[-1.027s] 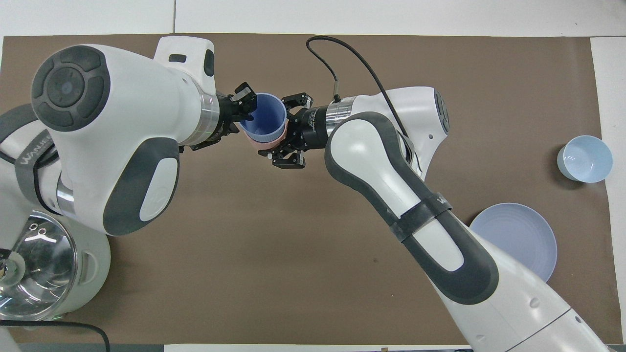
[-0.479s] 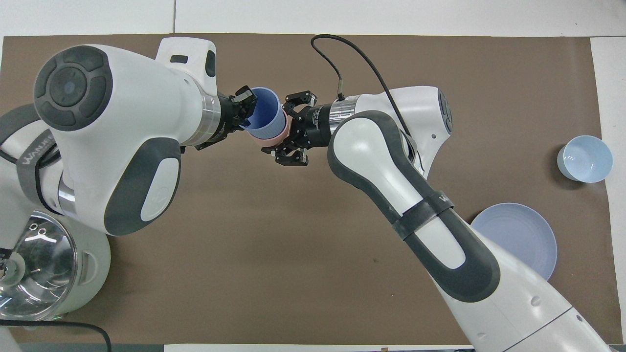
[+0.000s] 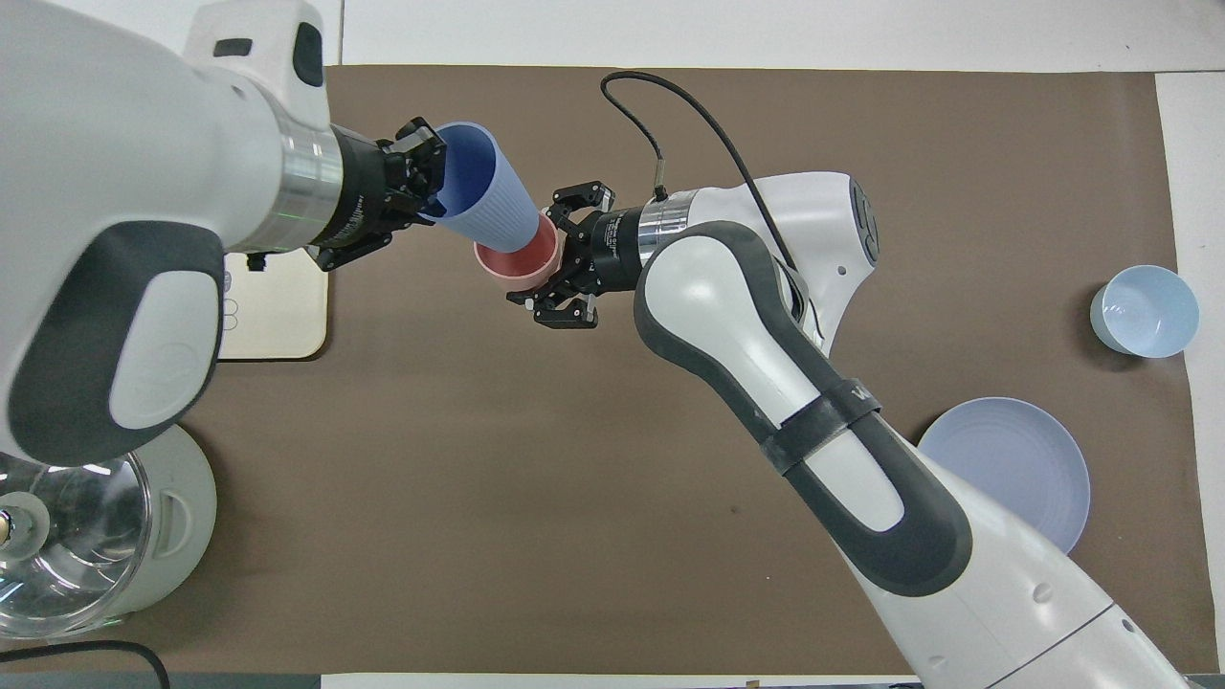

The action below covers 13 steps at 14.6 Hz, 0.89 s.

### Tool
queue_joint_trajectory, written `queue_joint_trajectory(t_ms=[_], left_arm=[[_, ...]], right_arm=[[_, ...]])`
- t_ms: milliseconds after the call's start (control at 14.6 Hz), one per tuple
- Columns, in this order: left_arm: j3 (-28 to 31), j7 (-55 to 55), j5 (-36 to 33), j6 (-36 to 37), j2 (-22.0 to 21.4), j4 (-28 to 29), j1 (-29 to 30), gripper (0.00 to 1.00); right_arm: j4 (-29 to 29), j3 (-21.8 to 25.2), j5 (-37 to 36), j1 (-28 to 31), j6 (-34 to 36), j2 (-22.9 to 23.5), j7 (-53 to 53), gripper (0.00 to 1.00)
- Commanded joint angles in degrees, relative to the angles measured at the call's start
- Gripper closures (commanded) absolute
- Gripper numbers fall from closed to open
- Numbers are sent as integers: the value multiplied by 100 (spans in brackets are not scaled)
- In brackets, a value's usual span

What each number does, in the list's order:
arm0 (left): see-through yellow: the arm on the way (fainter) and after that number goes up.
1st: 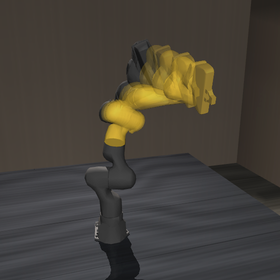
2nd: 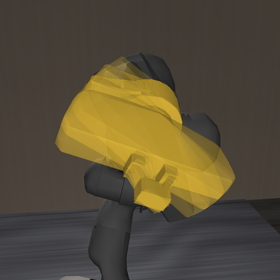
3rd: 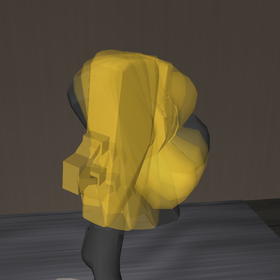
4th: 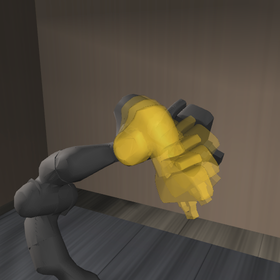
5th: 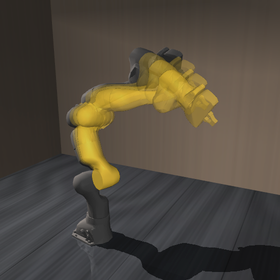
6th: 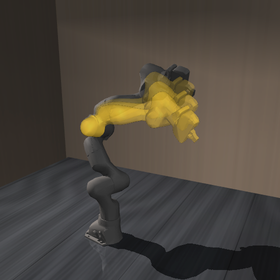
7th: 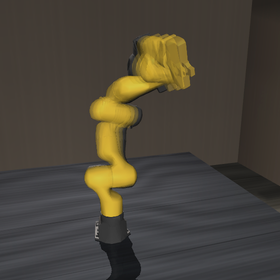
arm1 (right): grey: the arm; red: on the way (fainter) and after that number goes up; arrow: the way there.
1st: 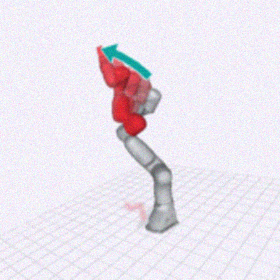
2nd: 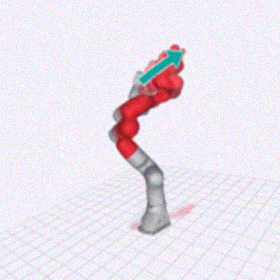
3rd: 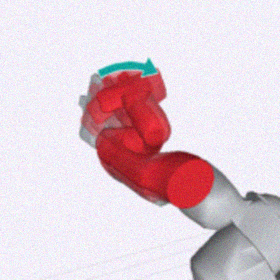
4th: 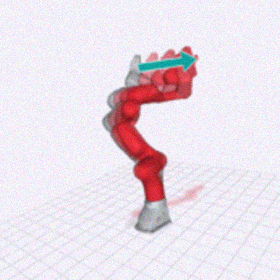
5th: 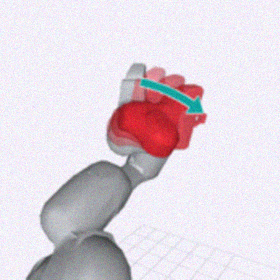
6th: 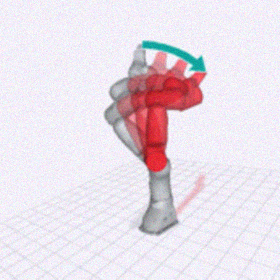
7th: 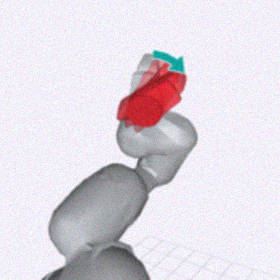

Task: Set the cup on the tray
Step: 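Move the blue cup onto the tray while the right gripper returns the pink cup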

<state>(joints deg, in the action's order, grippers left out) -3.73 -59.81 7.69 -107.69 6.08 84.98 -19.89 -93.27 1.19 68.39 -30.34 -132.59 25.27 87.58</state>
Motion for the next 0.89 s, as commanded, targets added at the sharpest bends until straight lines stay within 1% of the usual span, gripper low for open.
queue_joint_trajectory(t_ms=[0,68,205,342,411,548,685,753,822], left_arm=[[39,318,154,91,24,-96,502,100],[39,721,180,47,16,-52,739,100],[39,1399,259,38,15,61,1179,100],[48,2250,250,-23,59,368,1513,100],[65,2707,233,-102,77,579,1576,100],[83,3429,180,-427,243,931,1690,100],[83,4167,-214,-865,480,1186,1883,100],[83,4484,-268,-1198,516,1422,2084,100],[74,4678,-268,-1497,525,1616,2295,100]], right_arm=[[-192,4,61,115,30,-154,-275,100],[-209,4,26,307,136,-154,-346,100],[-209,21,-36,737,643,-171,-722,100],[-210,21,-316,1273,1223,-198,-1057,100],[-210,21,-535,1598,1540,-215,-1250,100],[-201,21,-878,2275,2269,-233,-1829,100],[-201,21,-1369,2838,2797,-251,-2418,100],[-192,21,-1624,3110,3043,-251,-2717,100],[-192,21,-1731,3391,3255,-233,-2937,100]])
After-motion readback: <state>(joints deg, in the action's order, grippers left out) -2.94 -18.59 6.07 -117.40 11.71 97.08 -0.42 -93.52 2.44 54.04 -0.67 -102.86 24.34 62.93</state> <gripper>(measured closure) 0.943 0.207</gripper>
